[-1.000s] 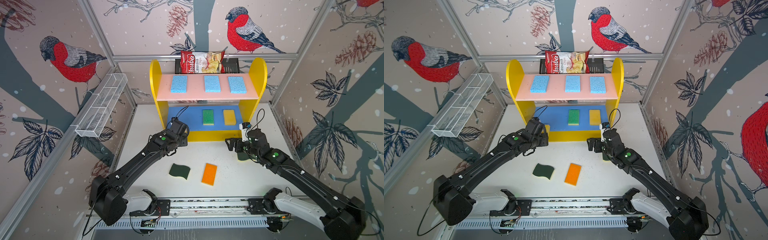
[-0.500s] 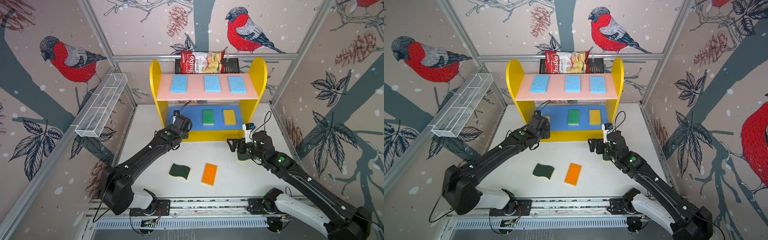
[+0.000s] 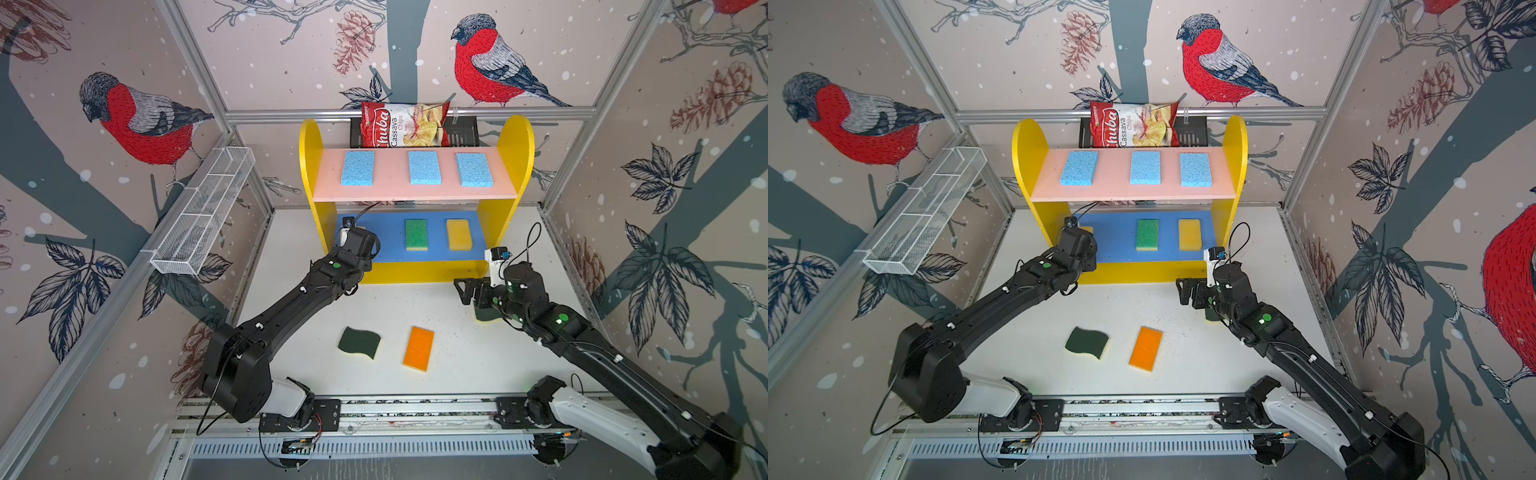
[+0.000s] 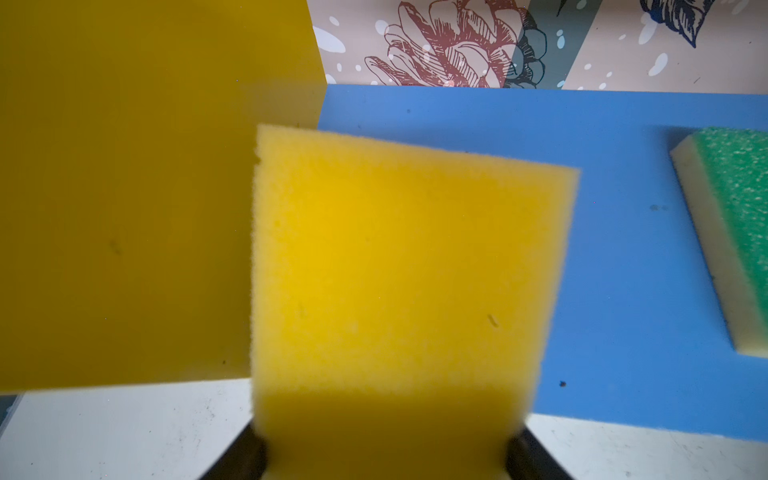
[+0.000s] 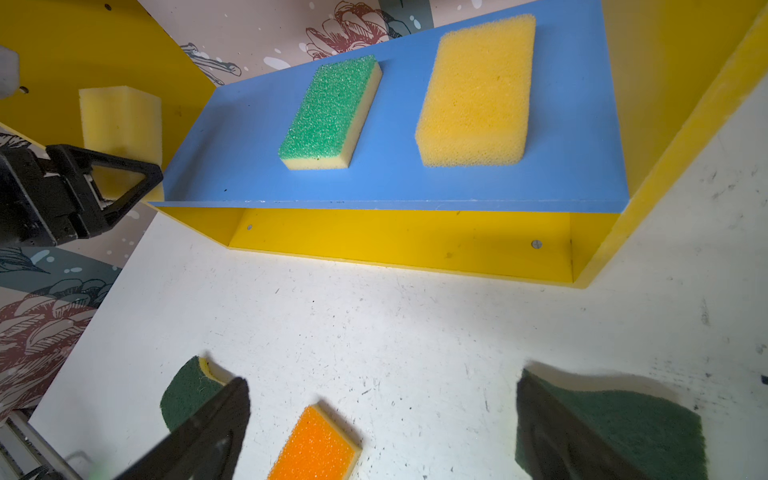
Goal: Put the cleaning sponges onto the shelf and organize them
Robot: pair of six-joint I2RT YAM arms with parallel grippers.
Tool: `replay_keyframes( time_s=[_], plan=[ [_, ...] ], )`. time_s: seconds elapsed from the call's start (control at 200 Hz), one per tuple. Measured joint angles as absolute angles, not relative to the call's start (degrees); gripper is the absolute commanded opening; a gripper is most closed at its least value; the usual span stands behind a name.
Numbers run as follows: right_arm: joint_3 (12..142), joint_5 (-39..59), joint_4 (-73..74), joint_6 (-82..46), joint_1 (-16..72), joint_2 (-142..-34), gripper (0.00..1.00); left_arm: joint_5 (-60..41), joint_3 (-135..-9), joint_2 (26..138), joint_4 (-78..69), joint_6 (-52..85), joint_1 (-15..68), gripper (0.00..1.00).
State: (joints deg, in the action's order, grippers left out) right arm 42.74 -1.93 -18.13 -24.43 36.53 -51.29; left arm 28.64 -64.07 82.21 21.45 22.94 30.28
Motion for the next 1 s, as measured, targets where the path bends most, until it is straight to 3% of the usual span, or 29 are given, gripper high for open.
replay_keyframes(
  time_s=[1.001],
  plan=[
    [45.54,-2.0,-18.72,-25.45,36.84,-54.3,0.99,25.06,-65.06,88.07,15.25,23.79,28.38,0.64]
  ],
)
